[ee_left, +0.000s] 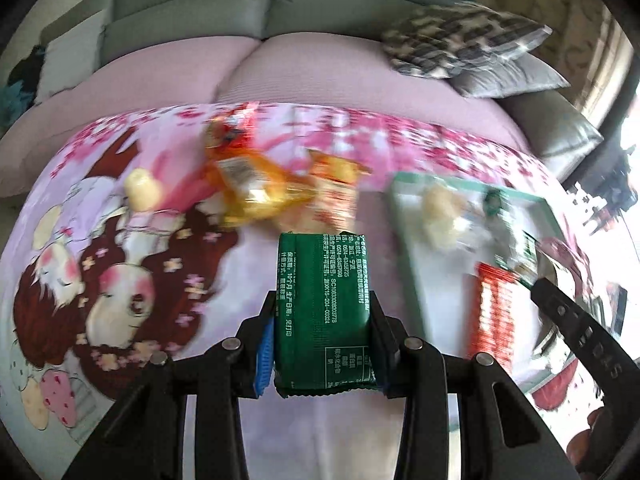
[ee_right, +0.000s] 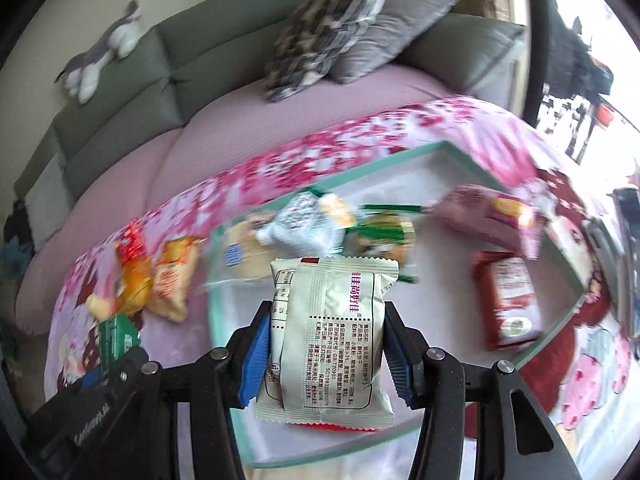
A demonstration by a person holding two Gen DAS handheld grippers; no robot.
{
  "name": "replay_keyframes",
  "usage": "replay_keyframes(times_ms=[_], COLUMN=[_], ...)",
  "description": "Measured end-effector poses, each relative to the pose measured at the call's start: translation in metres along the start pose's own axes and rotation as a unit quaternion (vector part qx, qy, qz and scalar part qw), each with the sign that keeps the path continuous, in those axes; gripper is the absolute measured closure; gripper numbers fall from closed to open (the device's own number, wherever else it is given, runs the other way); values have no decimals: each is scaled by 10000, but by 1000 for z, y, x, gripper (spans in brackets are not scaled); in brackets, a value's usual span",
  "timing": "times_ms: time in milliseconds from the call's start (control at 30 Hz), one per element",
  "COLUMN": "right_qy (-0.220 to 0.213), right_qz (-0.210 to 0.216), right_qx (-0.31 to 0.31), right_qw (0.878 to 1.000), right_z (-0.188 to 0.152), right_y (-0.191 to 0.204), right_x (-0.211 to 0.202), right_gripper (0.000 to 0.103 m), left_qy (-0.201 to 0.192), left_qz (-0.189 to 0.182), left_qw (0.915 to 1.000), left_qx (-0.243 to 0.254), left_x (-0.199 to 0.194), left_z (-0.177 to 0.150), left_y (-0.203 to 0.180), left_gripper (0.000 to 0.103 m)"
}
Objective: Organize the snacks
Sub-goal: 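Carry the green pack with the left gripper while the right carries the white sachet into the tray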
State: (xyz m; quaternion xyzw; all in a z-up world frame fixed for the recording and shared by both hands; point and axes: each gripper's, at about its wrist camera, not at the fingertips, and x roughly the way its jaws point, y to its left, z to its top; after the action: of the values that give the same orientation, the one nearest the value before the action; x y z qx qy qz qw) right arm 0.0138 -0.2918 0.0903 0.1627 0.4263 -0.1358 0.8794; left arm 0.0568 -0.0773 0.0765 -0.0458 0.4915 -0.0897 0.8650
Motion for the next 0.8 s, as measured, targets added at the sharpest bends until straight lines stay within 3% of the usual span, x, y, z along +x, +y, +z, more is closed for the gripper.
replay_keyframes(times_ms=[433,800], right_qy=[-106,-26], right_qz=[-271,-184], right_qx=[579,629], right_qw=[9979,9978], right_z=[6,4], right_y=[-62,-68], right_x=[-12,-5], right_gripper=[48,48], left_qy=[36,-58], left_qz=[-511,-408], left_qw=[9956,9955], left_qx=[779,858], left_x=[4,17], left_z=[-13,-7], left_y=[-82,-102], left_gripper=[62,62])
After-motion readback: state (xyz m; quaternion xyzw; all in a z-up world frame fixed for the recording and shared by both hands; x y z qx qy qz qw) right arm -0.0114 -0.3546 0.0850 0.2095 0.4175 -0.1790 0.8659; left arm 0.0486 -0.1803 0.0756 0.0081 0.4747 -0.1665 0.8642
